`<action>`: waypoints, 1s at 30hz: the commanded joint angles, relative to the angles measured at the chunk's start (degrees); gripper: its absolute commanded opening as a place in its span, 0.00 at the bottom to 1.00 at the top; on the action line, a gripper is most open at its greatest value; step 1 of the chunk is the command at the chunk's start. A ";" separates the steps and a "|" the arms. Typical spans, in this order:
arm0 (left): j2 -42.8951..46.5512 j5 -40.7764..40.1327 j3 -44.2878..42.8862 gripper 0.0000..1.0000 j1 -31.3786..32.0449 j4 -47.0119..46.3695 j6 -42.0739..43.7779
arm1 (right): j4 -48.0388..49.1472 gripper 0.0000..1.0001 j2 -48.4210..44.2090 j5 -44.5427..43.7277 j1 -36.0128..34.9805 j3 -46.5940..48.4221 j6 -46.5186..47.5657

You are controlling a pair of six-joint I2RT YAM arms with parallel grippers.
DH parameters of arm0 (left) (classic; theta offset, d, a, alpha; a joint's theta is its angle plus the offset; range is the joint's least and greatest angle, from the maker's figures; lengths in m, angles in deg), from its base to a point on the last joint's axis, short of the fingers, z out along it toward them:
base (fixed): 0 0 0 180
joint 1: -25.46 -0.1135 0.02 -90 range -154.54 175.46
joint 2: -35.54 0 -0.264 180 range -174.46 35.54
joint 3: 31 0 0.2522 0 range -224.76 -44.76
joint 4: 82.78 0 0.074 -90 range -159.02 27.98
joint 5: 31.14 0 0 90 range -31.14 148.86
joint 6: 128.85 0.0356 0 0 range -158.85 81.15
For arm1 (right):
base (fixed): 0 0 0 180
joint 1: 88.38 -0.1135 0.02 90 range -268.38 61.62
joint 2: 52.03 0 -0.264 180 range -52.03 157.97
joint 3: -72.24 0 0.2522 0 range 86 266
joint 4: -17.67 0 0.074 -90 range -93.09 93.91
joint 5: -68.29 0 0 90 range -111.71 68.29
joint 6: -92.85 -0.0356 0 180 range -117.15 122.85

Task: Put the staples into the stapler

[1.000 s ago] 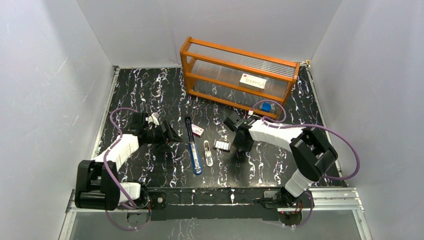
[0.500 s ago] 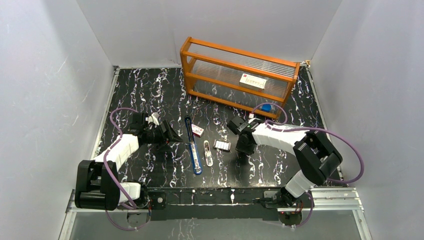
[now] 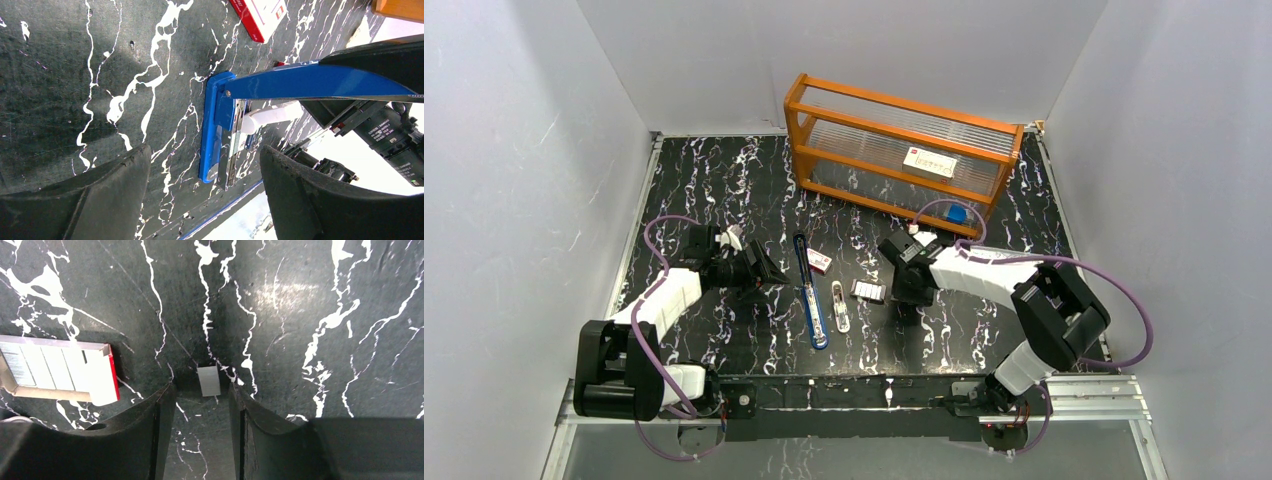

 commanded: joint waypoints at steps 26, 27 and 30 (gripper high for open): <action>0.62 0.63 -0.35 0.76 0.23 0.74 0.42 | 3.02 0.38 3.69 4.62 4.39 2.24 12.57; 0.62 0.63 -0.36 0.76 0.23 0.73 0.46 | 2.73 0.38 3.87 4.58 4.42 2.44 12.41; 0.62 0.63 -0.30 0.76 0.23 0.81 0.42 | 2.38 0.37 4.36 4.57 4.39 2.65 11.38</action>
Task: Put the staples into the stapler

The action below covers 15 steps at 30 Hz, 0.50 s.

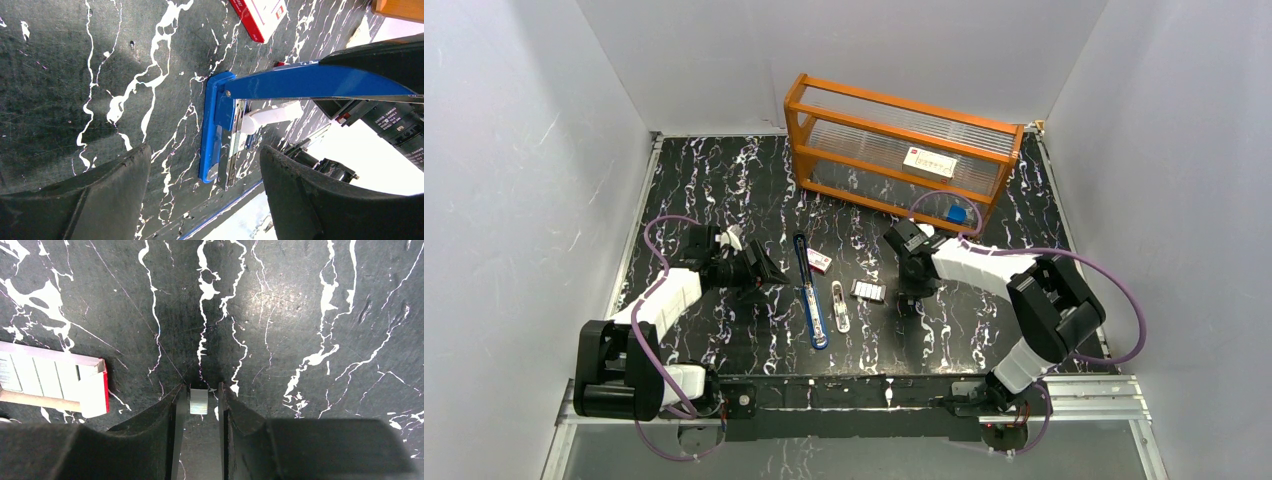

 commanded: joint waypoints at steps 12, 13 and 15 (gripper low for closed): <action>0.79 0.82 -0.44 0.76 0.23 0.66 0.43 | -0.09 0.28 3.19 3.47 0.14 1.25 -3.63; 0.79 0.81 -0.45 0.76 0.23 0.72 0.42 | -0.14 0.27 3.32 3.79 0.20 1.32 -3.54; 0.71 0.83 -0.49 0.76 0.22 0.71 0.48 | -0.26 0.26 3.29 3.92 0.12 1.58 -3.49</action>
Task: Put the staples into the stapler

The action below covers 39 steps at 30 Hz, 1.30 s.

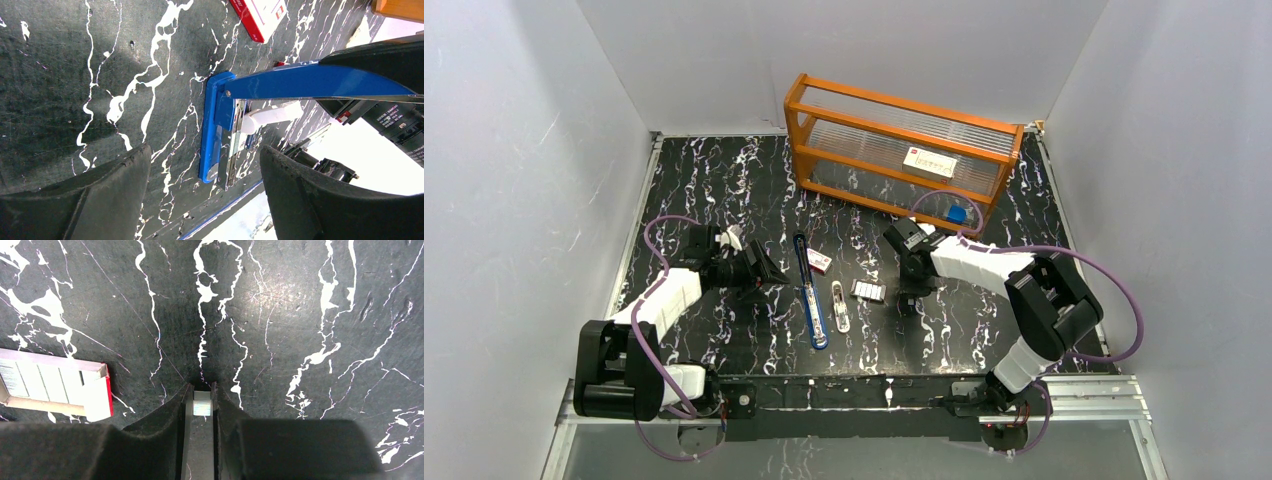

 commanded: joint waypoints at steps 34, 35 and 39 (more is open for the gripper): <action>1.20 0.66 -1.68 0.76 0.23 2.48 1.08 | 3.76 0.26 2.11 -14.07 -25.96 15.55 -1.60; 1.53 0.07 -1.94 0.76 0.23 2.79 1.35 | 3.88 0.26 2.78 -14.24 -26.30 15.81 -1.13; 1.14 -1.01 -1.99 0.76 0.23 3.34 1.75 | 4.41 0.26 5.18 -14.21 -27.39 16.41 -0.79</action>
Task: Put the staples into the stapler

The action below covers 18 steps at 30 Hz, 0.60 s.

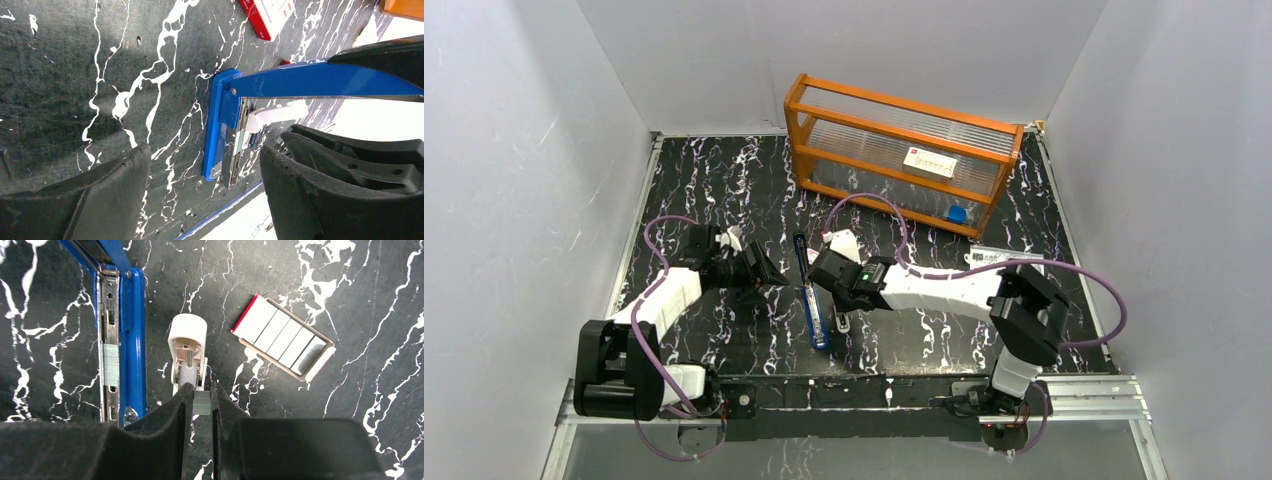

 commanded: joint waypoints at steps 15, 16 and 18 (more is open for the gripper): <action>0.42 -0.28 -1.24 0.76 0.21 1.05 1.08 | 2.13 0.26 5.13 -3.00 -3.53 4.14 -0.16; 0.44 -0.26 -1.24 0.76 0.21 1.09 1.06 | 2.06 0.26 5.18 -3.04 -3.54 4.14 -0.31; 0.40 -0.25 -1.24 0.76 0.21 1.05 1.06 | 2.02 0.26 5.37 -3.01 -3.51 4.13 -0.58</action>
